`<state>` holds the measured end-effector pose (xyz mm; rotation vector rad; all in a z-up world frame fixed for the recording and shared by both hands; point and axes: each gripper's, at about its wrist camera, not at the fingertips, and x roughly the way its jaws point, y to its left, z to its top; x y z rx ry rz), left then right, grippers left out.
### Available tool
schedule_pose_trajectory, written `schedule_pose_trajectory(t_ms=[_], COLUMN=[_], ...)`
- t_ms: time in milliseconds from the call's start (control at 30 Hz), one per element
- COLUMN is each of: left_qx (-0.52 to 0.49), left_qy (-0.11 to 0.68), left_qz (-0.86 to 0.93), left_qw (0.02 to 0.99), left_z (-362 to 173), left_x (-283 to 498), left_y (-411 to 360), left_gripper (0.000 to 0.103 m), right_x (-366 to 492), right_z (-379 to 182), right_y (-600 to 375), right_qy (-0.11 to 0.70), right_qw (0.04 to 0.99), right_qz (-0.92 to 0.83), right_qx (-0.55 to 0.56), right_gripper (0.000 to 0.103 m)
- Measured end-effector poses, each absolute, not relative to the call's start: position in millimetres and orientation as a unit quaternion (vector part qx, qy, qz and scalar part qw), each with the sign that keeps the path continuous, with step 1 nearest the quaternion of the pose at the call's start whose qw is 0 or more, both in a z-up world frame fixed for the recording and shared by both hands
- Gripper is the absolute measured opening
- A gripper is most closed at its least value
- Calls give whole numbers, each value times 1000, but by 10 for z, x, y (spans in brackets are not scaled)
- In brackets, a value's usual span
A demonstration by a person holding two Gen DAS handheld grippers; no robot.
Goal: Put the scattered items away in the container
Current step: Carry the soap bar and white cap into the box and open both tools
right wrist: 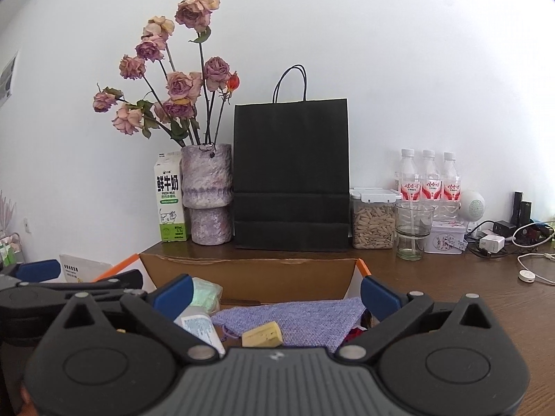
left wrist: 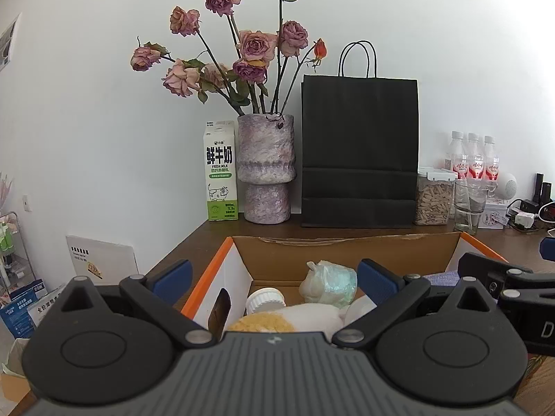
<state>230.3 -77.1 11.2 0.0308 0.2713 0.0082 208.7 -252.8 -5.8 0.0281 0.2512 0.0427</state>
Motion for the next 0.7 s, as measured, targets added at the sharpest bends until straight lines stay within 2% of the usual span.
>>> schedule_pose_trajectory(t_ms=[700], left_qx=[-4], left_qy=[137], left_qz=[-2], left_qw=[991], left_z=[-42], left_x=[2277], left_y=[-656], left_gripper=[103], right_x=[1956], right_z=[-292], right_y=[-2427], right_qy=[123], right_qw=[992], right_qz=[38], right_qx=[-4], right_gripper=[103])
